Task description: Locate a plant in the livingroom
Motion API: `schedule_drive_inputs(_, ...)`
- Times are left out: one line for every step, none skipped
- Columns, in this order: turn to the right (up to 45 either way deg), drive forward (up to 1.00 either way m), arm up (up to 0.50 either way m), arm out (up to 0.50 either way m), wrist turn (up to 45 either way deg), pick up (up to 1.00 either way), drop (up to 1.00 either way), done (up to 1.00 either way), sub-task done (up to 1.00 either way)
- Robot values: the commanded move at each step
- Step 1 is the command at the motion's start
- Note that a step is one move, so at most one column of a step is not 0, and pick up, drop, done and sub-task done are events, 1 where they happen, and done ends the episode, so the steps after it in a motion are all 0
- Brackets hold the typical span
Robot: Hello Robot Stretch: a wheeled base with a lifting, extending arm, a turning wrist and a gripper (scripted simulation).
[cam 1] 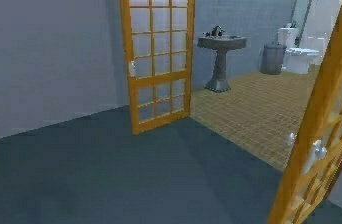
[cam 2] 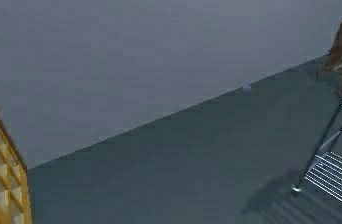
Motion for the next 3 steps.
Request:
schedule_drive_inputs(0.0, 1.00, 0.00, 0.00, 0.0, 0.00, 0.00, 0.00, 0.00)
schedule_drive_inputs(6.0, 0.00, 0.00, 0.00, 0.0, 0.00, 0.00, 0.00, 0.00)
schedule_drive_inputs(0.0, 0.15, 0.00, 0.00, 0.0, 0.00, 0.00, 0.00, 0.00)
